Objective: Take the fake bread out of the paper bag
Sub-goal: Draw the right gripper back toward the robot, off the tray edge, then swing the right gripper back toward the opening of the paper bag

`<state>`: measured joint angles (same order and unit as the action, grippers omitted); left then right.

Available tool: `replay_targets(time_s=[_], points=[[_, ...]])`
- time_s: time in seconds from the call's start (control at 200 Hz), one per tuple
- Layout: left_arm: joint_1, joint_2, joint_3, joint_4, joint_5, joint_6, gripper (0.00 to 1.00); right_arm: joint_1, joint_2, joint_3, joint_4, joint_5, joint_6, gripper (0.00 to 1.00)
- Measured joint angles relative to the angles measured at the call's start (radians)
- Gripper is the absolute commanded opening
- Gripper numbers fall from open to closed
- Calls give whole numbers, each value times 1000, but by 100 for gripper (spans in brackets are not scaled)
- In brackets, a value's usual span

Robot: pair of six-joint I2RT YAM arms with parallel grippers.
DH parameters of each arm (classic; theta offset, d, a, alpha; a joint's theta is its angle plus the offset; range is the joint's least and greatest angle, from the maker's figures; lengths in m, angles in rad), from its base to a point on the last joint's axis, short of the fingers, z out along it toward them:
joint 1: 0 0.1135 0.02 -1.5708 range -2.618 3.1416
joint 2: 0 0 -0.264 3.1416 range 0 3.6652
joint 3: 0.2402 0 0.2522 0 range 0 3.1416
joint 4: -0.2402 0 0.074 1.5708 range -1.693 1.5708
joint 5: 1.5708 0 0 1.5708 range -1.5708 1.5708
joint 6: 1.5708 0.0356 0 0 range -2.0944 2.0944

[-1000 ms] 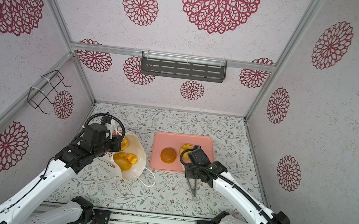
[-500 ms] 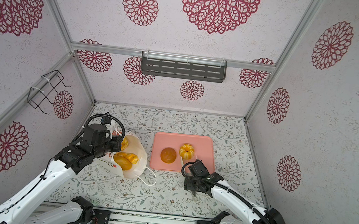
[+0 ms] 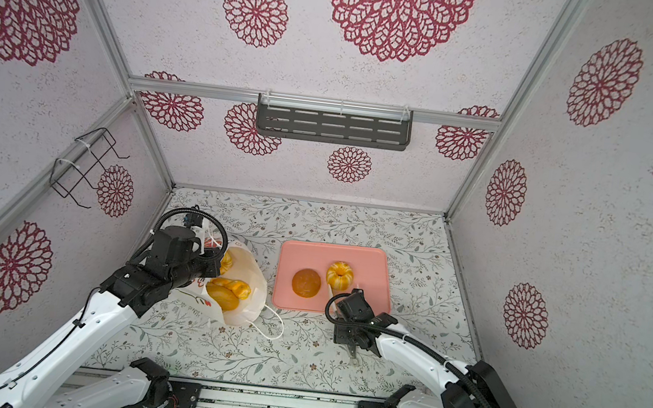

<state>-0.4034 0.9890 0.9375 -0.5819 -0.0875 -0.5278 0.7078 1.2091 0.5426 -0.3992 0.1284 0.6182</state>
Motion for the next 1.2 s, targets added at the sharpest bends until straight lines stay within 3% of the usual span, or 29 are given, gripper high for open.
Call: replay_targets(time_s=[0.205,0.405,0.535,0.851,1.196], points=[[0,0,0,0,0,0,0,0,31,-21,35,17,-16,60],[0,0,0,0,0,0,0,1,37,-21,45,32,-30,39],[0,0,0,0,0,0,0,3,10,-15,-3,30,-34,31],[0,0,0,0,0,3,0,-9,-269,154,-229,-2,-34,32],[0,-6,0,0,-1,3,0,-41,-215,317,-336,-130,-53,43]])
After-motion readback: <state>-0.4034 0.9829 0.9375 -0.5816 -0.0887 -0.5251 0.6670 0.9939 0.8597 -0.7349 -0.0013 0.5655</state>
